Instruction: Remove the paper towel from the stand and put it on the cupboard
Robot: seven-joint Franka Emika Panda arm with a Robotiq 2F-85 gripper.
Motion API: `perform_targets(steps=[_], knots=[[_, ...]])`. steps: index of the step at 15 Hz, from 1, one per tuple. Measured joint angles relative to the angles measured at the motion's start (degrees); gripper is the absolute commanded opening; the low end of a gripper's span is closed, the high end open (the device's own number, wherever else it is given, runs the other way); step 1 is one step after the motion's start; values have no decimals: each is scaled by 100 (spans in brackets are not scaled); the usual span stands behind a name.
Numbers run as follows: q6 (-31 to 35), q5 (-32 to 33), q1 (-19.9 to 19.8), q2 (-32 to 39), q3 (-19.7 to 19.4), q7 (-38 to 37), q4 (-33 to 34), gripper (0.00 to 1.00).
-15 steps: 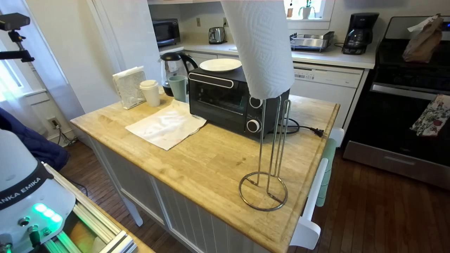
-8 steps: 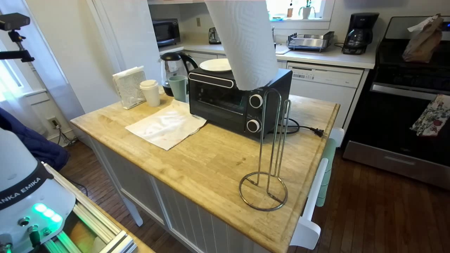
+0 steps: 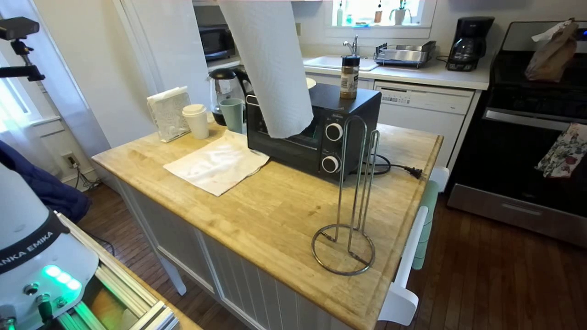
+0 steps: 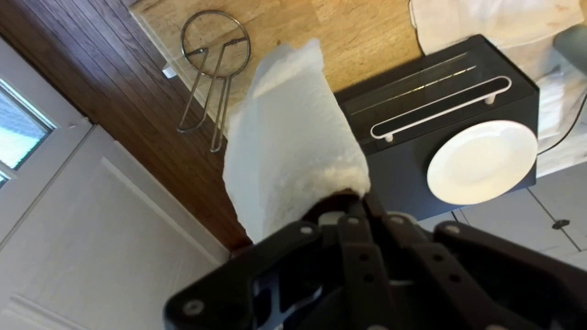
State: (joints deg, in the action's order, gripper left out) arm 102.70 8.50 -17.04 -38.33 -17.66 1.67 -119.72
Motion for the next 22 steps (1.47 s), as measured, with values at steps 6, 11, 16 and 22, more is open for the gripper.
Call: perform_targets(steps=[6, 11, 16, 22], knots=[[19, 0, 234, 226, 6, 152, -481, 1], [220, 0, 250, 564, 6, 194, -837, 1], [832, 0, 249, 839, 9, 216, -1212, 1], [1409, 0, 249, 1122, 18, 217, -1613, 1]])
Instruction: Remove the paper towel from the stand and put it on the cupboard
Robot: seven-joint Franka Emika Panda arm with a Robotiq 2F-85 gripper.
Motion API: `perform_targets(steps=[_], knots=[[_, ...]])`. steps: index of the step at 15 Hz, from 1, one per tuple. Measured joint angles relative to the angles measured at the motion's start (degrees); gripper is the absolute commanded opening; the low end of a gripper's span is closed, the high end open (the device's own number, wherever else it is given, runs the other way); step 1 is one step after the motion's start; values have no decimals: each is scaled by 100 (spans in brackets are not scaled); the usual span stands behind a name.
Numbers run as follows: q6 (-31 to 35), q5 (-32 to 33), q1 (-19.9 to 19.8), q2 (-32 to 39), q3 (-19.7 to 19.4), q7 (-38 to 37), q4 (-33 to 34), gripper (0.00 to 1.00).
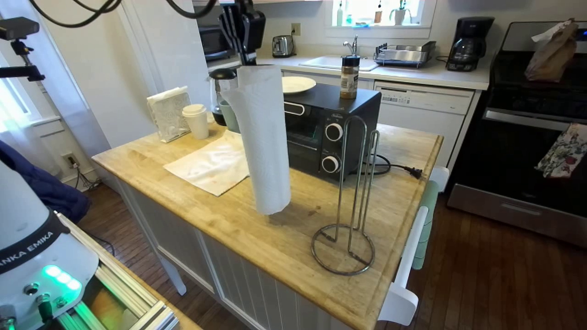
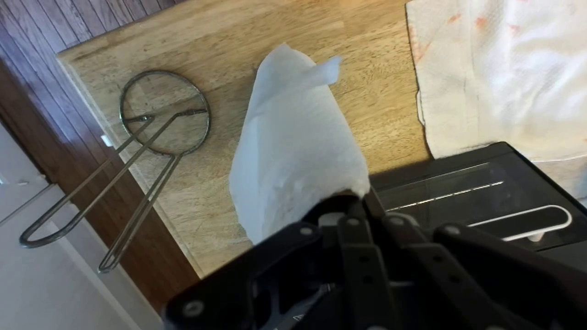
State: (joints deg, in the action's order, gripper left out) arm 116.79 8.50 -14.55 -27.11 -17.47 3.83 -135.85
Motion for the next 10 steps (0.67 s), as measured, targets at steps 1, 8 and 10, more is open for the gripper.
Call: perform_targets(steps=[1, 8, 10], knots=[[70, 0, 0, 38, 1, 0, -48, 1], [426, 0, -4, 270, 6, 0, -246, 1], [492, 0, -5, 326, 8, 0, -284, 1]])
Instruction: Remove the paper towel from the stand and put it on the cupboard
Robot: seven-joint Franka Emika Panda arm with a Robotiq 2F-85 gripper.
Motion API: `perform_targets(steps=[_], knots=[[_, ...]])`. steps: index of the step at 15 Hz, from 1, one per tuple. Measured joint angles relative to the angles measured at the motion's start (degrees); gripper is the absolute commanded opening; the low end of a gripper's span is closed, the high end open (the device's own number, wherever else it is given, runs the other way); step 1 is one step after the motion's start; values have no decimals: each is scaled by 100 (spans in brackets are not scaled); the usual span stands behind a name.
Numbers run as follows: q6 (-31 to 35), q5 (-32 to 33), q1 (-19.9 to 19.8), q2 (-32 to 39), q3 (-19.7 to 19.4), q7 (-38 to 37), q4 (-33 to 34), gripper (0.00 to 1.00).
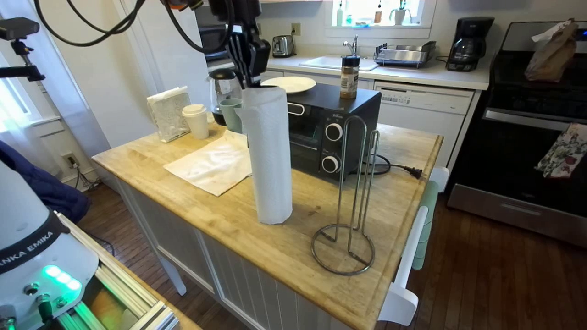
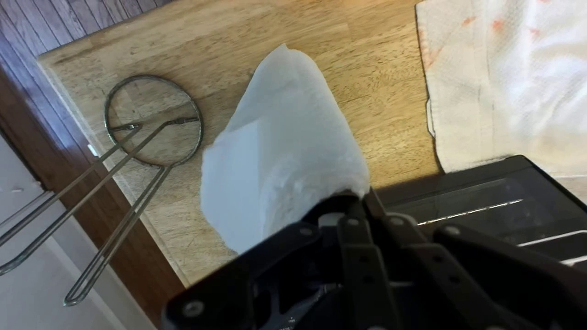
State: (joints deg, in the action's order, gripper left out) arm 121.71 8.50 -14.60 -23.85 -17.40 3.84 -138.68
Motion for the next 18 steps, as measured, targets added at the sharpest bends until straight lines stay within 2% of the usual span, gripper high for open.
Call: perform_targets(steps=[1, 2, 12, 18], knots=[[32, 0, 0, 24, 1, 0, -22, 29], [55, 0, -1, 45, 3, 0, -45, 29], [137, 0, -85, -150, 11, -2, -52, 98], [111, 0, -284, -660, -6, -3, -37, 100]])
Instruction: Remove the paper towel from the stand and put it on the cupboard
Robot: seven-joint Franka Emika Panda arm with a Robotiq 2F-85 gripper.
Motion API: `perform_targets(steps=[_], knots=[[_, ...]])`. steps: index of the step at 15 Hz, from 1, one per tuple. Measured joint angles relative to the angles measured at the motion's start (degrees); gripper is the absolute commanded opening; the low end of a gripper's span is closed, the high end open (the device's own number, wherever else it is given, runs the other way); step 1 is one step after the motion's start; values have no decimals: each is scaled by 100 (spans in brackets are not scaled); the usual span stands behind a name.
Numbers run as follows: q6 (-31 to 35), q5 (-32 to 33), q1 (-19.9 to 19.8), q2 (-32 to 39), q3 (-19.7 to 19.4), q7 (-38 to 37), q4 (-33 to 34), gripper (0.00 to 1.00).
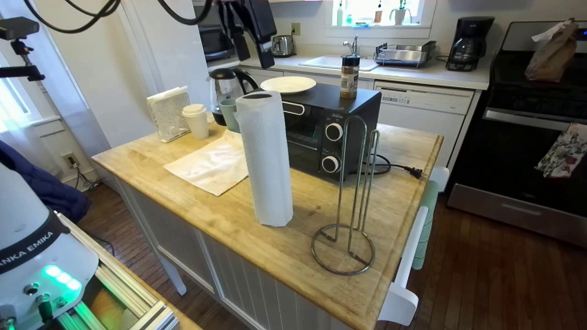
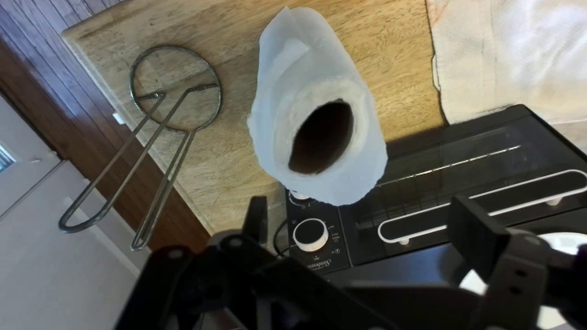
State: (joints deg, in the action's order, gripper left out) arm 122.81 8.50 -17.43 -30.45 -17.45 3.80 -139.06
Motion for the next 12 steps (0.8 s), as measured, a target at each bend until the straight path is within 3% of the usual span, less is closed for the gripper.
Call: perform_targets(steps=[6, 12], knots=[[-230, 0, -320, -245, -35, -5, 165, 100], [-334, 0, -361, -255, -63, -6, 263, 100]])
